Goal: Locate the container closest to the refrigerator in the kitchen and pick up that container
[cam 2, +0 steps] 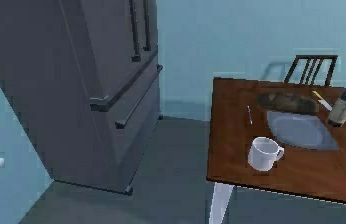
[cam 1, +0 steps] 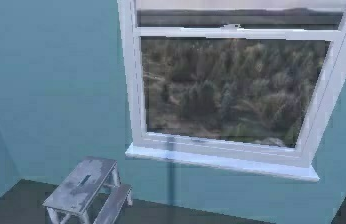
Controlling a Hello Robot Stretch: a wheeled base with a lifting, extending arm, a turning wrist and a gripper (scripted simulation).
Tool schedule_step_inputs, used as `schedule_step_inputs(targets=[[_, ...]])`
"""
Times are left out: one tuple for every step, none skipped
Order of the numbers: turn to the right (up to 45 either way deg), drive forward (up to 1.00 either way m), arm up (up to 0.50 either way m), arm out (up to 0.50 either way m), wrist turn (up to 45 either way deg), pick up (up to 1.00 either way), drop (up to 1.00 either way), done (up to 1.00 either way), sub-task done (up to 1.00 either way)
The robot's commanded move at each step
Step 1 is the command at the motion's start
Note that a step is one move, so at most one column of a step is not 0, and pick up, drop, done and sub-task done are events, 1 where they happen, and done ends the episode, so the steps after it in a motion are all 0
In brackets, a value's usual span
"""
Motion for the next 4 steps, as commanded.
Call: schedule_step_inputs(targets=[[18.0, 0.00, 0.00, 0.00, 0.0, 0.00, 0.00, 0.00, 0.00], [0.0, 0.05, 0.00, 0.00, 0.0, 0.00, 0.00, 0.00, 0.00], [-45.0, 0.00, 0.00, 0.00, 0.0, 0.00, 0.00, 0.00, 0.00], [-45.0, 0.00, 0.00, 0.00, 0.0, 0.00, 0.00, 0.00, 0.00]])
